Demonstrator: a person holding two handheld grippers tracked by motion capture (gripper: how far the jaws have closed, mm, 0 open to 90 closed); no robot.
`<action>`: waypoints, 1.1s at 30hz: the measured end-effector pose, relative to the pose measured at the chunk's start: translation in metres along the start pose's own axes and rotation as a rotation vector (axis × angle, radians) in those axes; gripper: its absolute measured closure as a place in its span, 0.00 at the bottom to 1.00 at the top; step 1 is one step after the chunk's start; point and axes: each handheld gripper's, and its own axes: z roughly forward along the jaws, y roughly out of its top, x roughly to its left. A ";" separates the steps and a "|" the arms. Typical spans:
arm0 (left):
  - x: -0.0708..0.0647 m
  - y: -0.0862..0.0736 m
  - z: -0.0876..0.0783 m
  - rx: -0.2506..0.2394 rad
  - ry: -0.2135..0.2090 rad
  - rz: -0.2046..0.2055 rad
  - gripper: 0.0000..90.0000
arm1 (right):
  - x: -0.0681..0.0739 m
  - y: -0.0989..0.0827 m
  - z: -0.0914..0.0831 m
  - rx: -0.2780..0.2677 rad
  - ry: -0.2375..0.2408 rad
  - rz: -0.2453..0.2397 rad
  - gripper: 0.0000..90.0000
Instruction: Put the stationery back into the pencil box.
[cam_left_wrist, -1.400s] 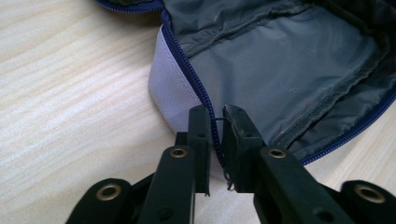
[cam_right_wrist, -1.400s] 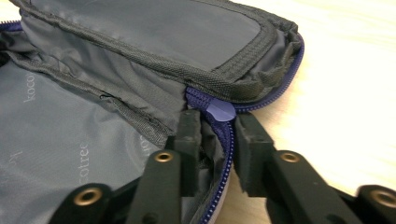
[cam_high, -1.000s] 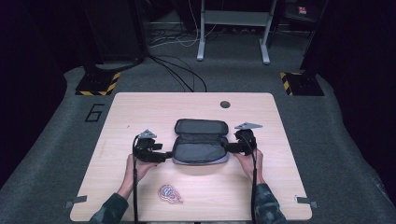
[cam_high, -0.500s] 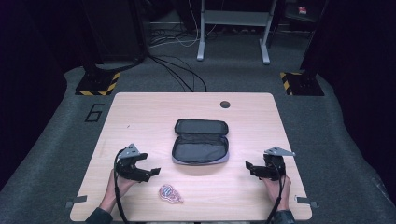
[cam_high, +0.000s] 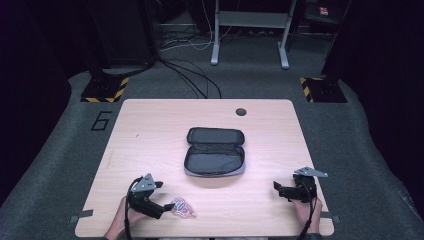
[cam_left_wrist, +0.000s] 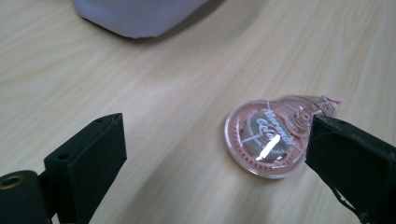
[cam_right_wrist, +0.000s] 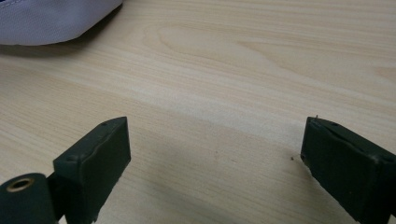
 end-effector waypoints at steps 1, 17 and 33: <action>-0.002 0.000 0.001 0.007 -0.009 0.003 0.05 | -0.001 0.001 0.002 0.006 0.004 0.005 0.09; -0.020 0.003 0.029 0.058 0.003 0.093 0.13 | -0.002 0.001 0.003 0.009 0.019 -0.003 0.12; -0.026 0.012 0.040 0.042 0.040 0.092 0.24 | -0.003 0.001 0.003 0.005 0.030 0.016 0.14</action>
